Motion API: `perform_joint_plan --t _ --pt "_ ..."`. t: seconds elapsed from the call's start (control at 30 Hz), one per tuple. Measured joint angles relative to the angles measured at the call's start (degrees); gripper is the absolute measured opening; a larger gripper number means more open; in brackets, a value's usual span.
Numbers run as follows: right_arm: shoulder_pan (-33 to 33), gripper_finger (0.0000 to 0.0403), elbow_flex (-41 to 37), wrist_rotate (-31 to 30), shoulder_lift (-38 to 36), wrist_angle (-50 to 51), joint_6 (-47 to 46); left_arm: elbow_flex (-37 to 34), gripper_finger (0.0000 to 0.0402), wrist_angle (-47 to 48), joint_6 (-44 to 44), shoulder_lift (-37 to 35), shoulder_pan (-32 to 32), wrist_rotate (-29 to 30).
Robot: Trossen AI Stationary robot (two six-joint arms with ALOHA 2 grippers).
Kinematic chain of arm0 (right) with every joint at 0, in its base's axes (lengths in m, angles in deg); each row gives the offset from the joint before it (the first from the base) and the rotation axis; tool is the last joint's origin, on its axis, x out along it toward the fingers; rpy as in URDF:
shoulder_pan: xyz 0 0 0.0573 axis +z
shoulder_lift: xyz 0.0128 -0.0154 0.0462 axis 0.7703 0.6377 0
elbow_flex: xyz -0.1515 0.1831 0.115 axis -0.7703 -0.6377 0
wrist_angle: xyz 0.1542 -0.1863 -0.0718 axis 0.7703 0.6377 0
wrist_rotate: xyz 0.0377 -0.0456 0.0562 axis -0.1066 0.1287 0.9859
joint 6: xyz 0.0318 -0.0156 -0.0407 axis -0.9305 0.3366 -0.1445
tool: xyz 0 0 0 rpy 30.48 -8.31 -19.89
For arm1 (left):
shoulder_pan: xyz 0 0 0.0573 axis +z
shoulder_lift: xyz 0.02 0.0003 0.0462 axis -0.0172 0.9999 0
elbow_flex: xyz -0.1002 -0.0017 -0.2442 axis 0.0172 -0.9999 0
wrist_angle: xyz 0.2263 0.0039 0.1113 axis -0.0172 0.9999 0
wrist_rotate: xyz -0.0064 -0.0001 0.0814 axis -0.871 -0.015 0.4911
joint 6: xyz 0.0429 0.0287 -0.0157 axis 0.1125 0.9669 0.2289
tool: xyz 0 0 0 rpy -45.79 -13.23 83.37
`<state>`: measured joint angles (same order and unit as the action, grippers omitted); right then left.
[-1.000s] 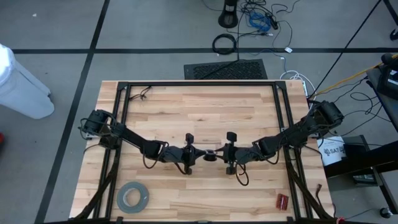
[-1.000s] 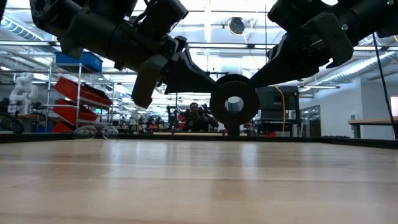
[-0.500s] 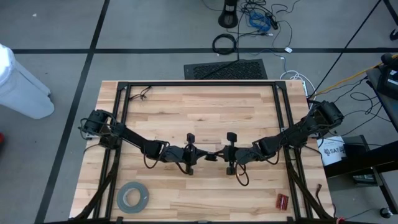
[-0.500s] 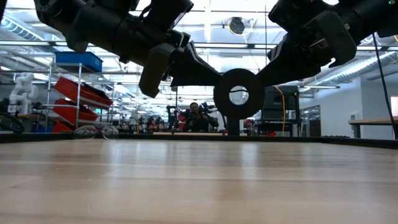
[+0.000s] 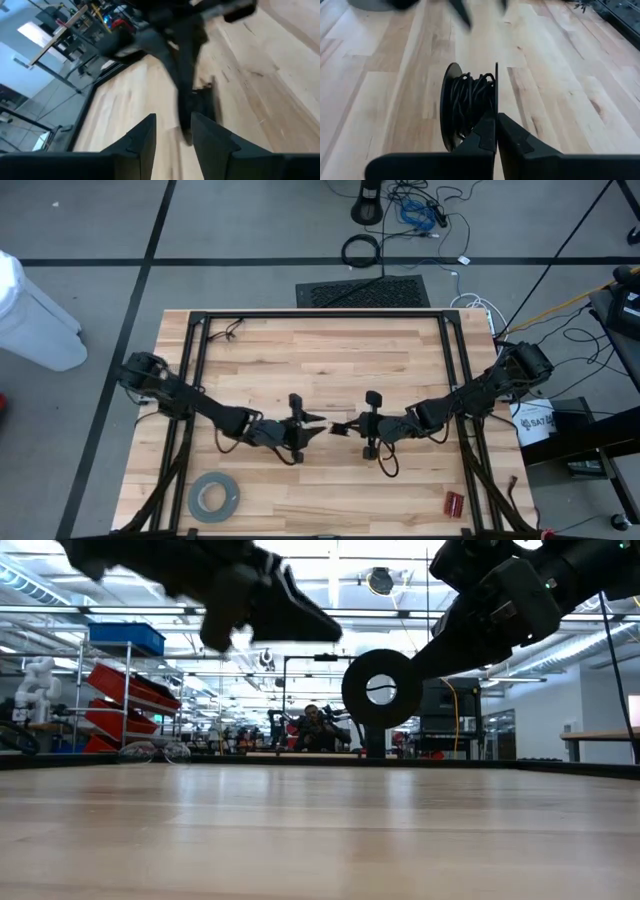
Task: Coil cords
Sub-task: Uncoil the black wire from the spool
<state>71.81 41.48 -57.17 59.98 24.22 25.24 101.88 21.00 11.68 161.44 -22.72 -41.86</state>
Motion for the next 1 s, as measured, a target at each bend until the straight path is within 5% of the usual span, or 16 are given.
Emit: perform_joint_plan --t 0.3,0.57,0.73,1.0 --pt "-0.8 0.0000 2.0 0.2 -0.1 -0.3 0.4 0.0 0.0130 8.7 -14.9 -7.4 -1.6 -14.6" --pt "-0.3 0.0000 4.9 0.5 -0.1 1.6 0.4 0.0 0.0131 1.5 -14.2 -1.4 -2.7 -11.4" --pt "0.9 0.0000 4.9 0.4 -0.1 1.7 0.3 0.0 0.0131 1.9 -13.1 -1.1 -3.5 -4.2" --pt "1.2 0.0000 4.9 0.1 -0.1 0.9 0.3 0.0 0.0131 1.8 -13.3 -0.9 -3.4 -5.9"
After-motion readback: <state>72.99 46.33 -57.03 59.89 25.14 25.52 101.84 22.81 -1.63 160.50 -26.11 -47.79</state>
